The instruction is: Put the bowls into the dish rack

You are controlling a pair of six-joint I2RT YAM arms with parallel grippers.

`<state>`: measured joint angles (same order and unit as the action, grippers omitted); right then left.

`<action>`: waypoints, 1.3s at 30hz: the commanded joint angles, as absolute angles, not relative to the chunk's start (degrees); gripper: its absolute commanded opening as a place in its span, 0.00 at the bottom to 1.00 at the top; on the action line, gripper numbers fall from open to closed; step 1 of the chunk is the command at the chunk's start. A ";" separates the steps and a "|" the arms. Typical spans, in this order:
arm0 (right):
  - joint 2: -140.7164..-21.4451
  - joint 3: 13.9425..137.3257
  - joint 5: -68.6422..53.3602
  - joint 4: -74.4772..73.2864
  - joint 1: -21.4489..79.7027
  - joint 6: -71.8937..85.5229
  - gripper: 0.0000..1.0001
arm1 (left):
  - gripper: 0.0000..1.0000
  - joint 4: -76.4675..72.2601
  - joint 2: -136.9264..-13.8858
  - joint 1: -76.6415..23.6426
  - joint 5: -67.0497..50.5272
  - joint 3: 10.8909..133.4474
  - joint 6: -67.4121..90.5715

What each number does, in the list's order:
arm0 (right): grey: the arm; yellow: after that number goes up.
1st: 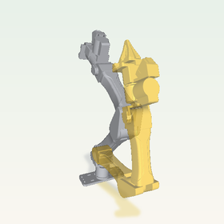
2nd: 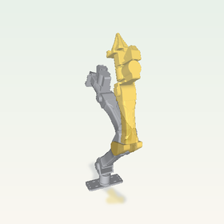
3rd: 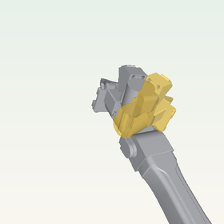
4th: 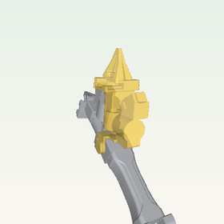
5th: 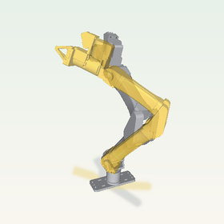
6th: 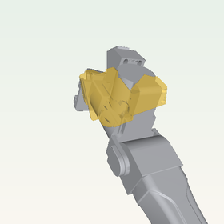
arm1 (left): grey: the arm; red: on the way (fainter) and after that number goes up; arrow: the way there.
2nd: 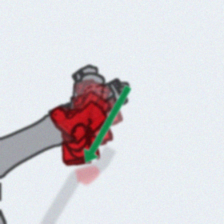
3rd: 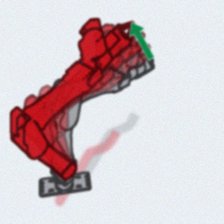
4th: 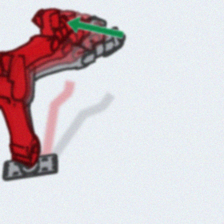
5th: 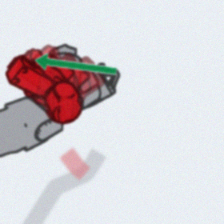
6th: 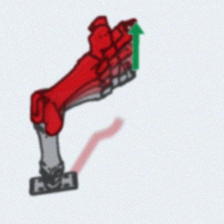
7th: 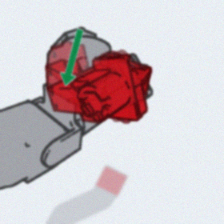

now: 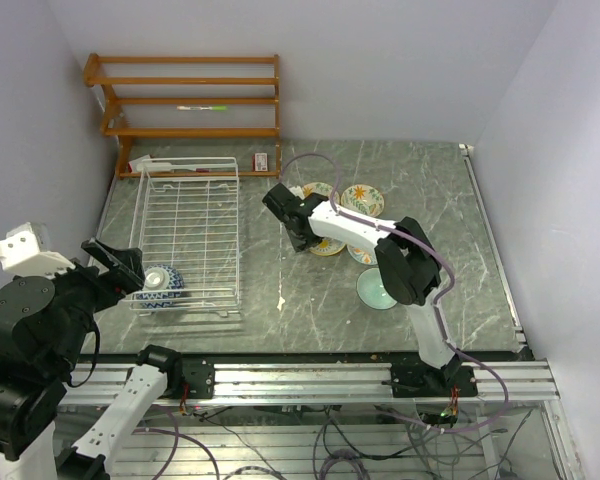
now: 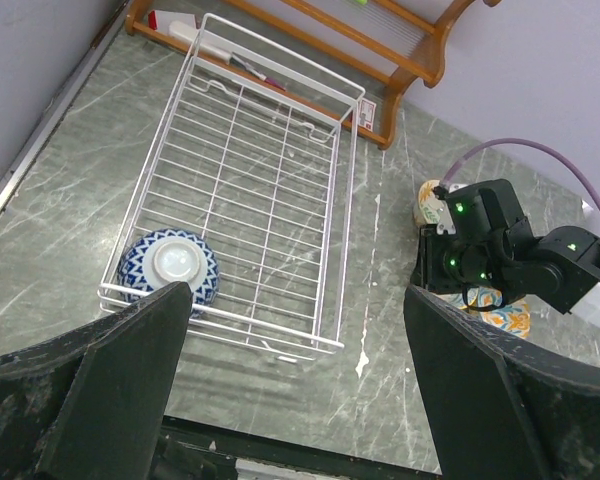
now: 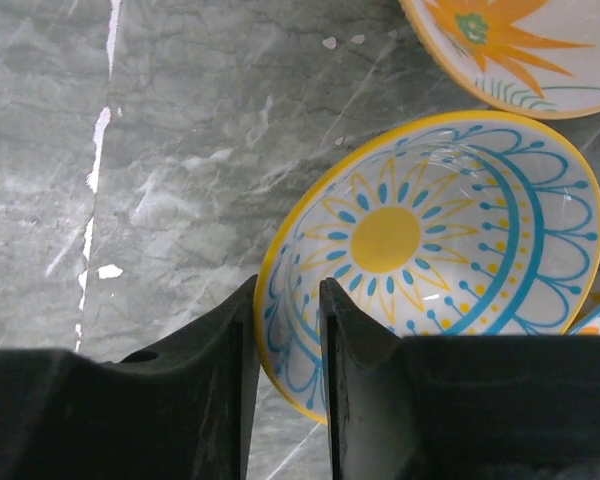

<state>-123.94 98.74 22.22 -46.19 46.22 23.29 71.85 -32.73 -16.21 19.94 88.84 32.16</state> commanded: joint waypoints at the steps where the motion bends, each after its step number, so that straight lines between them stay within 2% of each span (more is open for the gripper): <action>1: -125.00 97.87 25.47 -44.57 45.69 22.92 0.23 | 0.99 72.02 -32.76 -16.52 20.17 88.53 31.90; 6: -123.27 98.53 24.01 -44.26 45.64 22.80 0.14 | 0.99 72.80 -32.75 -16.52 19.69 89.00 31.90; 11: -116.91 100.99 16.71 -42.76 46.30 23.68 0.09 | 0.99 72.52 -32.14 -16.52 19.36 89.54 31.82; 17: -108.93 105.29 2.03 -37.28 46.38 28.11 0.09 | 0.99 72.97 -31.64 -16.52 19.08 91.16 31.84; 23: -105.37 104.81 -16.96 -17.73 46.94 39.25 0.10 | 0.99 74.71 -31.90 -16.52 19.74 94.88 31.21; 28: -112.54 109.27 -27.54 -2.01 48.30 47.91 0.10 | 0.99 74.63 -31.62 -16.52 20.30 96.92 31.62; 32: -121.46 117.15 -30.61 4.84 49.54 53.47 0.10 | 0.99 75.20 -31.53 -16.52 20.45 98.17 31.73; 39: -133.38 123.16 -32.23 17.87 50.18 62.36 0.11 | 0.99 76.11 -30.54 -16.52 21.17 99.40 32.07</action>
<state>-128.77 118.17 -29.32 5.78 50.24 55.57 75.35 -31.81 -16.21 20.05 98.17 31.99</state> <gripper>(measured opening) 0.106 0.991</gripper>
